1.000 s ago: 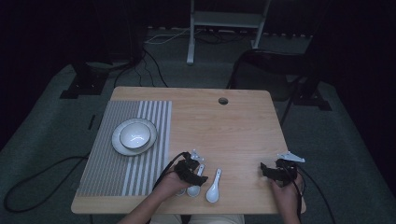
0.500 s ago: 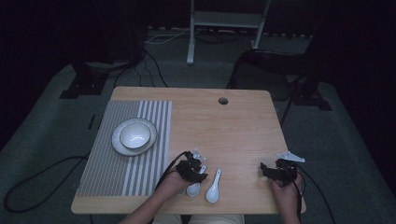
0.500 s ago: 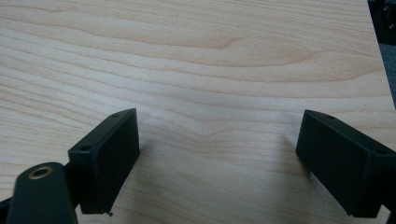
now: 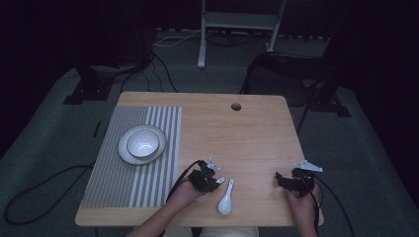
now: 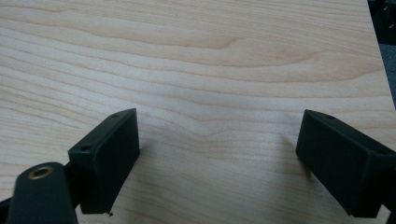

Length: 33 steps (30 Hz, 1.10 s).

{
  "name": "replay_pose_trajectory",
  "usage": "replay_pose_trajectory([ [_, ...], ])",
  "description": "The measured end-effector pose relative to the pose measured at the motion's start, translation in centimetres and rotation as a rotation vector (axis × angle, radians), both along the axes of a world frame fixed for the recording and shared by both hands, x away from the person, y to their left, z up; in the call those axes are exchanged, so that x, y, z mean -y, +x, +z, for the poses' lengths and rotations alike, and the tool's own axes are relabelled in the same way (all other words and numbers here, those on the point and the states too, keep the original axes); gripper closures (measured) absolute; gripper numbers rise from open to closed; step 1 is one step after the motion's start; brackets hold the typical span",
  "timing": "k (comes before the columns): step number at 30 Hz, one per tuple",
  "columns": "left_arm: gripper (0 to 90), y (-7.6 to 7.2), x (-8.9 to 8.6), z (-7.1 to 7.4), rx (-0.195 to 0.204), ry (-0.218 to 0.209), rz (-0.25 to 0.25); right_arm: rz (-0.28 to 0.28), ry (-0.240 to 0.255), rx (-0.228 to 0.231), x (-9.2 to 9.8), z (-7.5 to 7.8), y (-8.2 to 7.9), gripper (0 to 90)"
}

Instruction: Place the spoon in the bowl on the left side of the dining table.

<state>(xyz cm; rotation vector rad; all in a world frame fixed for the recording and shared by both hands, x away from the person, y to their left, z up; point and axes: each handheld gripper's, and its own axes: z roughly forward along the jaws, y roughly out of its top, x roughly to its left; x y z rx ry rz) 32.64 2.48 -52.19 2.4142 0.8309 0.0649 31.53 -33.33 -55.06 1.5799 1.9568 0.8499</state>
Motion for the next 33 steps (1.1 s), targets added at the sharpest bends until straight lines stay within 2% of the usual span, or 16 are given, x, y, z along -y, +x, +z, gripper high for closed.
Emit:
replay_pose_trajectory([
  [5, 81.3, 0.0, -0.1, 0.4, -0.005, -0.022, 0.0, 0.0, 0.0, 0.0, 0.0, 0.0, 0.0, 12.7],
  [7, 84.9, 0.1, -0.3, 0.9, -0.013, -0.052, -0.001, -0.001, 0.0, 0.0, 0.0, 0.0, 0.0, 12.8],
  [9, 85.2, 0.1, -0.3, 1.1, 0.001, -0.049, 0.001, -0.001, 0.0, 0.0, 0.0, 0.0, 0.0, 12.8],
  [13, 85.3, 0.2, -0.3, 1.2, -0.015, -0.064, -0.005, -0.002, 0.001, -0.001, 0.0, 0.0, 0.0, 12.8],
  [17, 85.4, 0.0, -0.4, 1.7, -0.016, -0.102, -0.006, -0.002, 0.001, 0.0, 0.0, 0.0, 0.0, 12.8],
  [18, 85.4, -0.1, -0.4, 1.9, -0.004, -0.095, -0.013, -0.002, 0.001, -0.001, 0.0, 0.0, 0.0, 12.8],
  [19, 85.4, -0.2, -0.4, 2.4, 0.004, -0.114, -0.011, -0.001, 0.001, 0.0, 0.0, 0.0, 0.0, 12.8],
  [25, 85.4, -0.3, -0.7, 3.6, 0.03, -0.14, -0.017, -0.001, 0.0, 0.0, 0.0, 0.0, 0.0, 12.8],
  [30, 85.4, -0.2, -1.8, 4.5, 0.042, -0.188, 0.009, -0.001, 0.001, 0.0, 0.0, 0.0, 0.0, 12.8],
  [31, 85.4, 0.0, -2.4, 4.9, 0.049, -0.206, 0.028, -0.001, 0.0, 0.0, 0.0, 0.0, 0.0, 12.8],
  [33, 85.4, 0.1, -2.6, 5.1, 0.054, -0.202, 0.028, -0.001, 0.0, 0.0, 0.0, 0.0, 0.0, 12.8],
])
